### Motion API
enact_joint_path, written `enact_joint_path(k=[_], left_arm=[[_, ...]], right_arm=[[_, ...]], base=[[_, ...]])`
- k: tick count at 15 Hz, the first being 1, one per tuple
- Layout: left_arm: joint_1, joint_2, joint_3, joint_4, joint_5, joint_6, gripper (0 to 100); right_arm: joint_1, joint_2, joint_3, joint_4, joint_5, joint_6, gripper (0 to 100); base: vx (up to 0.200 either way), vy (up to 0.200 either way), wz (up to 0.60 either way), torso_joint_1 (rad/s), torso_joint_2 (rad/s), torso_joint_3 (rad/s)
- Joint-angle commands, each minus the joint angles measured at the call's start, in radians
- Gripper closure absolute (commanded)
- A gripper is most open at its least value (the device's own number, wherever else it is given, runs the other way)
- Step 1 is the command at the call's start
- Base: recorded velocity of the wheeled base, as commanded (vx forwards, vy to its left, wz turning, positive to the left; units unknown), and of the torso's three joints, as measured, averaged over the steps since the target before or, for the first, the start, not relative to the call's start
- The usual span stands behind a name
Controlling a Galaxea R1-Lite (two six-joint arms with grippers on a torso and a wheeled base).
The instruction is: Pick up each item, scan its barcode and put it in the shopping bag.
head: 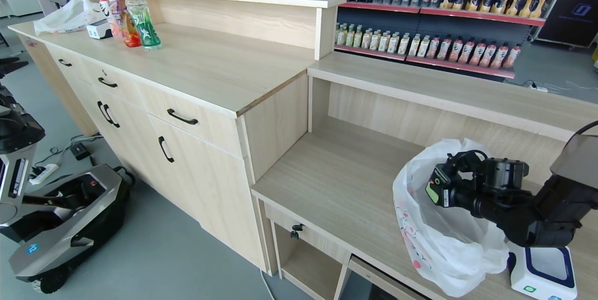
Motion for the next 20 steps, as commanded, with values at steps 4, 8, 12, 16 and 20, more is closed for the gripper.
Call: enact_joint_path(k=[4,8,12,16,20], left_arm=[[0.000,0.002,0.000,0.000,0.000,0.000,0],[0.000,0.002,0.000,0.000,0.000,0.001,0],[0.000,0.002,0.000,0.000,0.000,0.001,0],[0.000,0.002,0.000,0.000,0.000,0.000,0],[0.000,0.002,0.000,0.000,0.000,0.000,0]], right_arm=[[0.003,0.084,-0.006,-0.061,0.001,-0.027,100],[0.006,0.100,-0.014,-0.072,0.005,-0.029,100],[0.007,0.094,-0.006,-0.072,0.007,-0.027,100],[0.007,-0.041,0.004,-0.041,0.053,-0.023,0],[0.001,-0.301,0.083,0.105,0.048,-0.023,0]], base=[[0.000,0.000,0.00,0.000,0.00,0.000],[0.000,0.000,0.00,0.000,0.00,0.000],[0.000,0.000,0.00,0.000,0.00,0.000],[0.000,0.000,0.00,0.000,0.00,0.000],[0.000,0.000,0.00,0.000,0.00,0.000]])
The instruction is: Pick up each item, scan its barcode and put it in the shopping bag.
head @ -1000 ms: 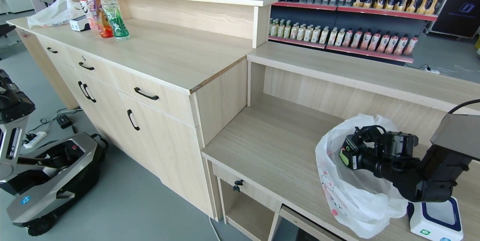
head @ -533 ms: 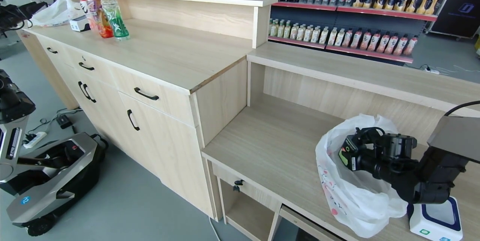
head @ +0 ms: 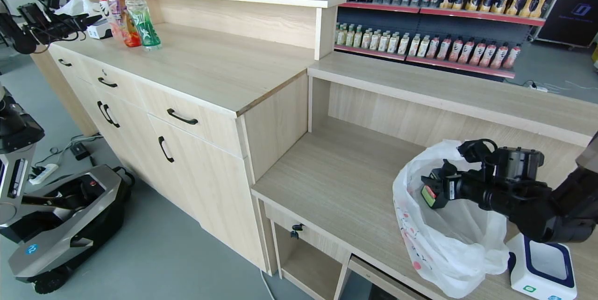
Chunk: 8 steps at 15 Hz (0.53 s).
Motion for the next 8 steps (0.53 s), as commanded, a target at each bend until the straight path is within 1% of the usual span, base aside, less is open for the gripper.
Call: enact_joint_path(k=[1,2,3,4,5,6,7,8], left_arm=[[0.000,0.002,0.000,0.000,0.000,0.000,0],[0.000,0.002,0.000,0.000,0.000,0.000,0],[0.000,0.002,0.000,0.000,0.000,0.000,0],[0.000,0.002,0.000,0.000,0.000,0.000,0],[0.000,0.002,0.000,0.000,0.000,0.000,0],[0.000,0.002,0.000,0.000,0.000,0.001,0],[0.000,0.002,0.000,0.000,0.000,0.000,0],[0.000,0.002,0.000,0.000,0.000,0.000,0]], right_arm=[[-0.013,-0.306,0.150,0.054,-0.001,-0.008,0],[-0.028,-0.388,0.212,0.055,-0.002,-0.016,0],[-0.062,-0.481,0.249,0.097,-0.007,-0.043,0],[-0.115,-0.550,0.246,0.183,-0.007,-0.098,0],[-0.172,-0.596,0.232,0.256,-0.005,-0.181,0],[-0.287,-0.667,0.224,0.328,0.031,-0.298,0],[-0.327,-0.705,0.221,0.338,0.085,-0.306,0],[-0.372,-0.748,0.221,0.339,0.097,-0.309,0]], base=[[0.000,0.000,0.00,0.000,0.00,0.000],[0.000,0.000,0.00,0.000,0.00,0.000],[0.000,0.000,0.00,0.000,0.00,0.000],[0.000,0.000,0.00,0.000,0.00,0.000],[0.000,0.000,-0.60,0.002,0.00,0.002],[0.000,0.000,-0.60,-0.002,0.00,0.002],[0.000,0.000,-0.60,-0.007,0.01,-0.002],[0.000,0.000,-0.60,0.007,0.00,0.007]])
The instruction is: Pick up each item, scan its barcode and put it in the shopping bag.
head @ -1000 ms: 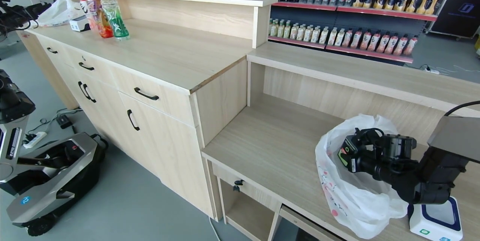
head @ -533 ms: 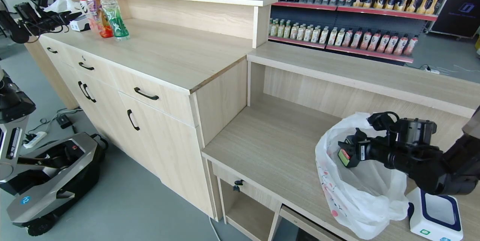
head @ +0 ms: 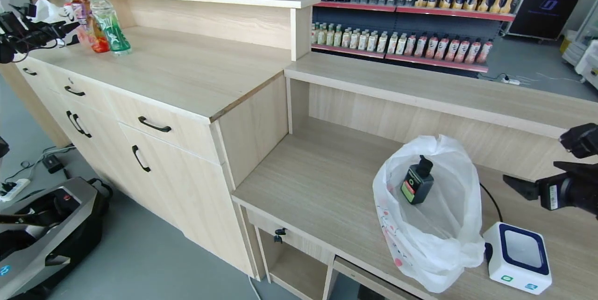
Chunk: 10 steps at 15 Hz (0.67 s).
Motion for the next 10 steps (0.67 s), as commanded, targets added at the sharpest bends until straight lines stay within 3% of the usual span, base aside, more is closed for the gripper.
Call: enact_joint_path(k=[1,3,7,9,10], left_arm=[[0.000,0.002,0.000,0.000,0.000,0.000,0],[0.000,0.002,0.000,0.000,0.000,0.000,0],[0.000,0.002,0.000,0.000,0.000,0.000,0],[0.000,0.002,0.000,0.000,0.000,0.001,0],[0.000,0.002,0.000,0.000,0.000,0.000,0]], right_arm=[[-0.134,-0.194,0.006,0.034,0.033,-0.037,0],[-0.211,-0.243,0.009,0.058,0.031,-0.040,0],[-0.470,-0.274,0.020,0.273,0.031,-0.138,0],[-0.538,-0.259,0.026,0.301,0.038,-0.153,0],[-0.545,-0.249,0.029,0.301,0.042,-0.150,0]], base=[[0.000,0.000,-0.60,0.017,0.00,0.007],[0.000,0.000,-0.60,0.000,0.00,0.000],[0.000,0.000,-0.60,0.002,0.00,0.002],[0.000,0.000,-0.60,0.000,0.00,0.000],[0.000,0.000,0.00,0.000,0.00,0.000]])
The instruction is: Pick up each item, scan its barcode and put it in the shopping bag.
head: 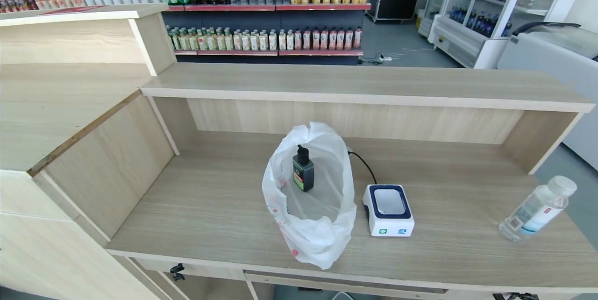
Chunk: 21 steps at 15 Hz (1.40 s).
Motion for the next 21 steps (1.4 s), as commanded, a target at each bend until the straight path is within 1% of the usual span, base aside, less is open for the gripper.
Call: enact_joint_path(k=[1,2,3,5,6,7,10,11,13,18,21], left_arm=[[0.000,0.002,0.000,0.000,0.000,0.000,0],[0.000,0.002,0.000,0.000,0.000,0.000,0],[0.000,0.002,0.000,0.000,0.000,0.000,0],[0.000,0.002,0.000,0.000,0.000,0.000,0],[0.000,0.002,0.000,0.000,0.000,0.000,0],[0.000,0.002,0.000,0.000,0.000,0.001,0],[0.000,0.002,0.000,0.000,0.000,0.000,0],[0.000,0.002,0.000,0.000,0.000,0.000,0],[0.000,0.002,0.000,0.000,0.000,0.000,0],[0.000,0.002,0.000,0.000,0.000,0.000,0],[0.000,0.002,0.000,0.000,0.000,0.000,0]], right_arm=[[-0.041,0.055,0.001,-0.003,0.007,0.020,0],[-0.041,0.090,0.000,-0.012,0.017,0.040,0],[-0.038,0.178,0.001,-0.055,0.088,0.056,0],[-0.033,0.311,0.001,-0.138,0.269,0.029,0],[-0.033,0.347,0.000,-0.167,0.304,0.013,0],[-0.029,0.414,-0.002,-0.238,0.343,-0.015,0],[0.003,0.508,-0.005,-0.327,0.381,-0.018,0],[0.011,0.526,-0.005,-0.338,0.399,-0.018,0],[0.022,0.584,-0.002,-0.368,0.467,-0.018,0],[0.077,0.641,-0.006,-0.393,0.496,-0.018,0],[0.123,0.701,-0.014,-0.463,0.496,-0.018,0]], base=[[0.000,0.000,0.00,0.000,0.00,0.000],[0.000,0.000,0.00,0.000,0.00,0.000],[0.000,0.000,0.00,0.000,0.00,0.000],[0.000,0.000,0.00,0.000,0.00,0.000],[0.000,0.000,0.00,0.000,0.00,0.000],[0.000,0.000,0.00,0.000,0.00,0.000],[0.000,0.000,0.00,0.000,0.00,0.000],[0.000,0.000,0.00,0.000,0.00,0.000],[0.000,0.000,0.00,0.000,0.00,0.000],[0.000,0.000,0.00,0.000,0.00,0.000],[0.000,0.000,0.00,0.000,0.00,0.000]])
